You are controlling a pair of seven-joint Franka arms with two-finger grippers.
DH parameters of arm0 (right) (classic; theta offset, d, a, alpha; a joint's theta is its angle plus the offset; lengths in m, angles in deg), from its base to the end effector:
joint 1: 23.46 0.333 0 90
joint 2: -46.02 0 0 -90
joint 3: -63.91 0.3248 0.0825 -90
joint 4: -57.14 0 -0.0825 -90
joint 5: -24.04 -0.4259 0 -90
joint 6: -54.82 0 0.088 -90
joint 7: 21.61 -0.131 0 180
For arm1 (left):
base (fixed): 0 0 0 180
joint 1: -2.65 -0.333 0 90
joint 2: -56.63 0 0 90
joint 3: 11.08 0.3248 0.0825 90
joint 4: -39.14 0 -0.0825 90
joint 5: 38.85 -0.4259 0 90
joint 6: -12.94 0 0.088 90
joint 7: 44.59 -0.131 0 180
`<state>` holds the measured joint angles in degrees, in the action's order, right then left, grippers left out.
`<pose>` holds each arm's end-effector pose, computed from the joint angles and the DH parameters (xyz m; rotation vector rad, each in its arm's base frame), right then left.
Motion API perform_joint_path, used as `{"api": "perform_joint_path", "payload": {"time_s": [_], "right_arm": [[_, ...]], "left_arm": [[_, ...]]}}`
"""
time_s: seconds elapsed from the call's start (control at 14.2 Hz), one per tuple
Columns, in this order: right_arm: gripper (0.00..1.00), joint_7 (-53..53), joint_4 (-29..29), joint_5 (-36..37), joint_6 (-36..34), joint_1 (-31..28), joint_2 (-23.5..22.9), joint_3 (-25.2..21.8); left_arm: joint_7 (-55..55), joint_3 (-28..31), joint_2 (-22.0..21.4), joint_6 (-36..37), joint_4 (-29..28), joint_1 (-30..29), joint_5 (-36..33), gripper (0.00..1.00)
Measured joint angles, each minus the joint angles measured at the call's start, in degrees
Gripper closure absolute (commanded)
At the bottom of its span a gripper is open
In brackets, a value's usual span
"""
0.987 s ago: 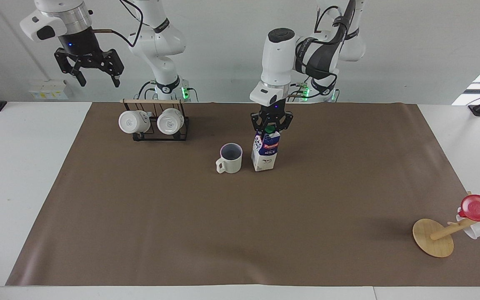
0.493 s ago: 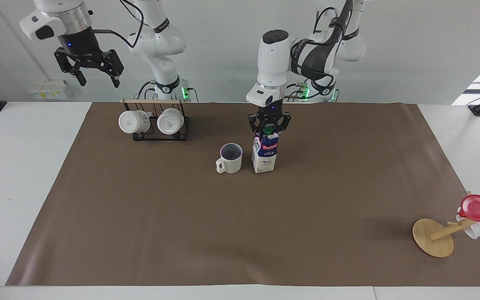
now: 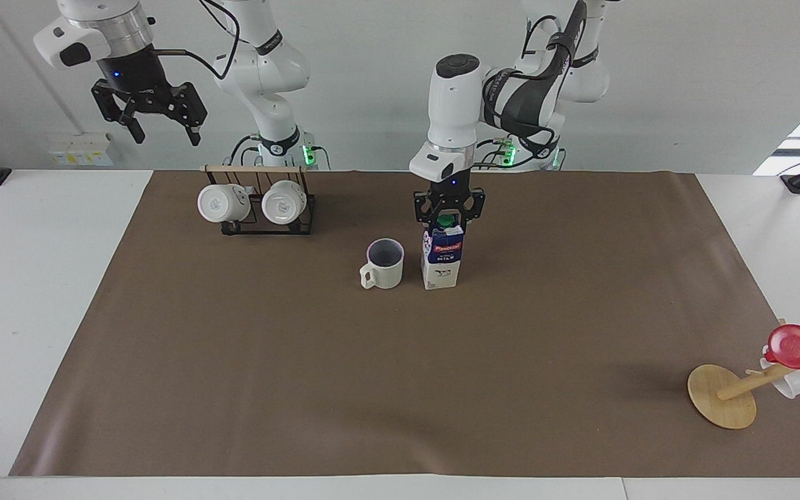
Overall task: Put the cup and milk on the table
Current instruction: 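Carry the milk carton with the left gripper beside the black mug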
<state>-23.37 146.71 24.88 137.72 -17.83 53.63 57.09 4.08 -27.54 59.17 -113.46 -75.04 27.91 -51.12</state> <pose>0.5391 -0.0181 0.6770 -3.1391 0.0824 -0.0243 0.4738 -0.4055 0.4237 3.1176 0.0157 0.3776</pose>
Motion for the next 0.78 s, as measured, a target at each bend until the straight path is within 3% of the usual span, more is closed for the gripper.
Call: {"api": "perform_joint_path", "payload": {"time_s": [0.49, 0.78], "right_arm": [[0.0, 0.0, -0.1, -0.4, -1.9, -0.1, -0.4, -0.1], [0.0, 0.0, -0.2, -0.7, -1.9, 0.0, -0.4, 0.0]], "left_arm": [[0.2, 0.0, 0.0, 0.5, 1.6, 0.0, 0.1, 0.0], [0.4, 0.3, 0.1, 6.1, 6.3, 0.0, 2.6, 0.0]]}}
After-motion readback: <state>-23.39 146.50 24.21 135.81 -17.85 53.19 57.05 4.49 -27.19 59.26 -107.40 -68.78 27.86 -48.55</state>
